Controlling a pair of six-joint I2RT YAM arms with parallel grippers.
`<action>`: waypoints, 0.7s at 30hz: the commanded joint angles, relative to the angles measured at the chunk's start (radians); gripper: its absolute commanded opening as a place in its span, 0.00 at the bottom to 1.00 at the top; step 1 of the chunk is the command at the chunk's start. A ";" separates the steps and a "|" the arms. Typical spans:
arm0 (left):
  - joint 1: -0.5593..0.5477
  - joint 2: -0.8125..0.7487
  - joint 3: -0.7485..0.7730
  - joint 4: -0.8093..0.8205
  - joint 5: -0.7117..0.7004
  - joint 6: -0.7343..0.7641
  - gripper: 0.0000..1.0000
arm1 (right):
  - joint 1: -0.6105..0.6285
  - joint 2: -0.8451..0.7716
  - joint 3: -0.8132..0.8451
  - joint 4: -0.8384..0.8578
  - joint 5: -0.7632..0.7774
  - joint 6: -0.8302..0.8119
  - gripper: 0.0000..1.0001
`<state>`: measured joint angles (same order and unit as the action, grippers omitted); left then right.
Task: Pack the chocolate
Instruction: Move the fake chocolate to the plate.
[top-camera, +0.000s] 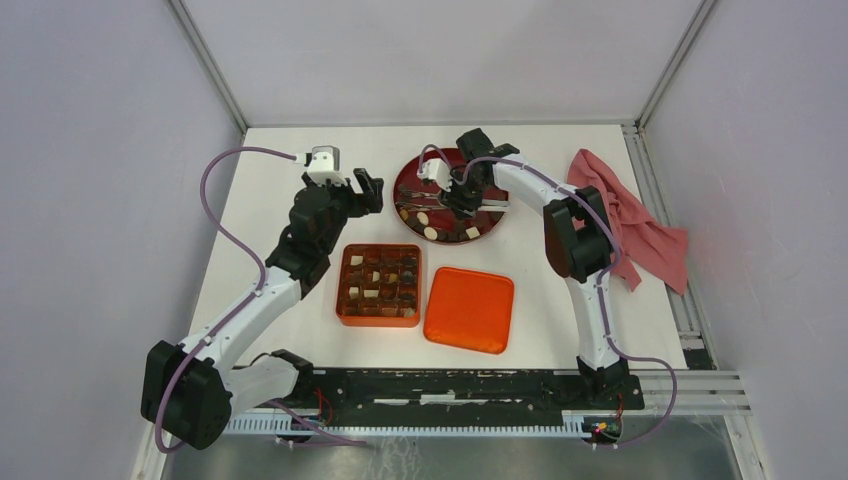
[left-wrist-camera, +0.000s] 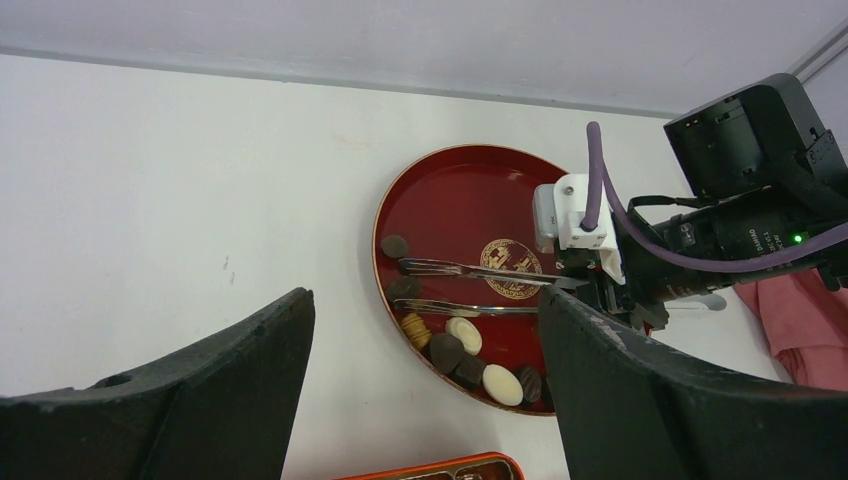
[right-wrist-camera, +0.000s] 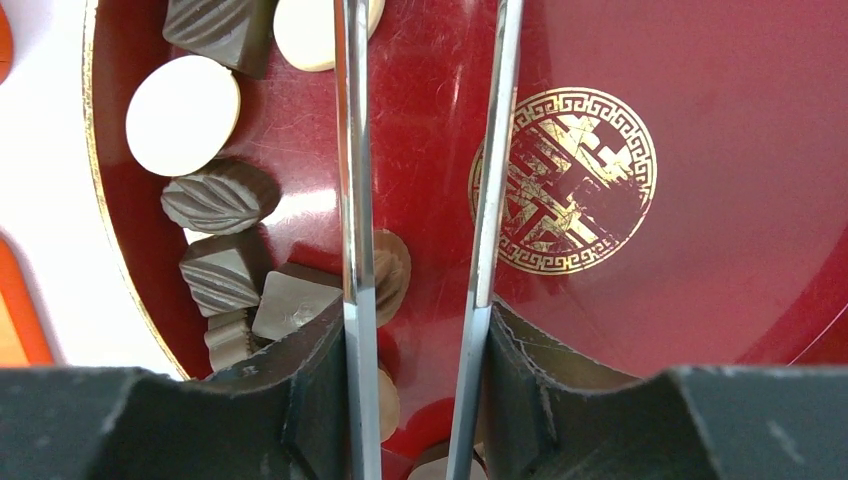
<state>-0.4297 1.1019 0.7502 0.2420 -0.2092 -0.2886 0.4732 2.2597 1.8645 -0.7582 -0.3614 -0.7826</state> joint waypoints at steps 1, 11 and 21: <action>-0.007 -0.016 0.007 0.051 -0.026 0.046 0.87 | 0.012 0.031 0.039 0.021 -0.026 0.005 0.44; -0.008 -0.015 0.008 0.050 -0.025 0.048 0.87 | 0.011 -0.005 -0.001 0.022 -0.028 -0.015 0.24; -0.011 -0.015 0.009 0.046 -0.034 0.047 0.87 | -0.012 -0.053 -0.047 0.048 0.030 -0.004 0.19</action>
<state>-0.4343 1.1019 0.7502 0.2420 -0.2115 -0.2886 0.4713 2.2414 1.8297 -0.7311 -0.3641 -0.7830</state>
